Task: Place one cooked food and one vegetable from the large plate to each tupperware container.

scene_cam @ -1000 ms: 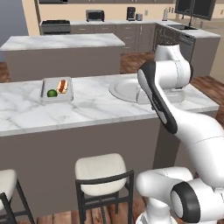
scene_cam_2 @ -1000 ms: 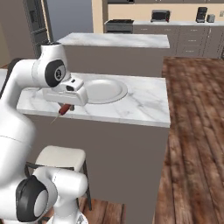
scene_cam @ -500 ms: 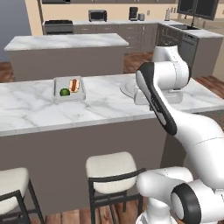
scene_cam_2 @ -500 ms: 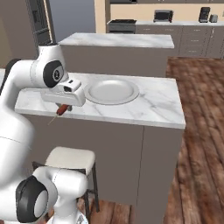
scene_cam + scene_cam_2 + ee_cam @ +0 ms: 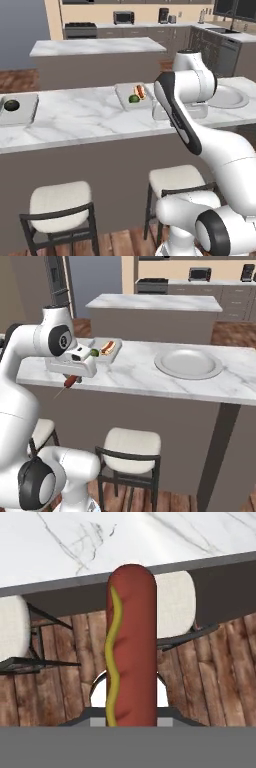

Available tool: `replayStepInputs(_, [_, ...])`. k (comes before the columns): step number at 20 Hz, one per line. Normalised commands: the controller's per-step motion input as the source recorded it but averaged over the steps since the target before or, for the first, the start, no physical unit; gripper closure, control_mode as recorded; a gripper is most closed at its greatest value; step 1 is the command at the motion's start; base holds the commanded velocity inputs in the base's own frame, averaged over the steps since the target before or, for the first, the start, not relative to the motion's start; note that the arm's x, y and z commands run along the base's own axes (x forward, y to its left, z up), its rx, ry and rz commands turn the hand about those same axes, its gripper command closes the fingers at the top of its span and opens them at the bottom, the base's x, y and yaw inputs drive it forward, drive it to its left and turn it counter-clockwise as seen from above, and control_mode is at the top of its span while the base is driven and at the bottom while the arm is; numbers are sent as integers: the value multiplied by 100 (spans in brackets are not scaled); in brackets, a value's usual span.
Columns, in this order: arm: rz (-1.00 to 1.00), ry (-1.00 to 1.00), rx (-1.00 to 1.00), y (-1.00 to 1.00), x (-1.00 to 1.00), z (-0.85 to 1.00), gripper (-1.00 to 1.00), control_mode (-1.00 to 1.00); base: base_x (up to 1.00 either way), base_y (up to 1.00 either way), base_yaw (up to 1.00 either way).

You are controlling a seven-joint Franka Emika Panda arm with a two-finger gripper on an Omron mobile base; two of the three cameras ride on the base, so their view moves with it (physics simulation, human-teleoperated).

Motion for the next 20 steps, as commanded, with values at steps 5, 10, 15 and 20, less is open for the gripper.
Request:
replayStepInputs(5, [0,0,0,0,0,0,100,100,-32,100,0])
replayStepInputs(10, [0,0,0,0,0,0,100,100,-7,77,2])
replayStepInputs(15, [0,0,0,0,0,0,100,100,0,63,-2])
replayStepInputs(20, [0,0,0,0,0,0,100,100,0,71,-1])
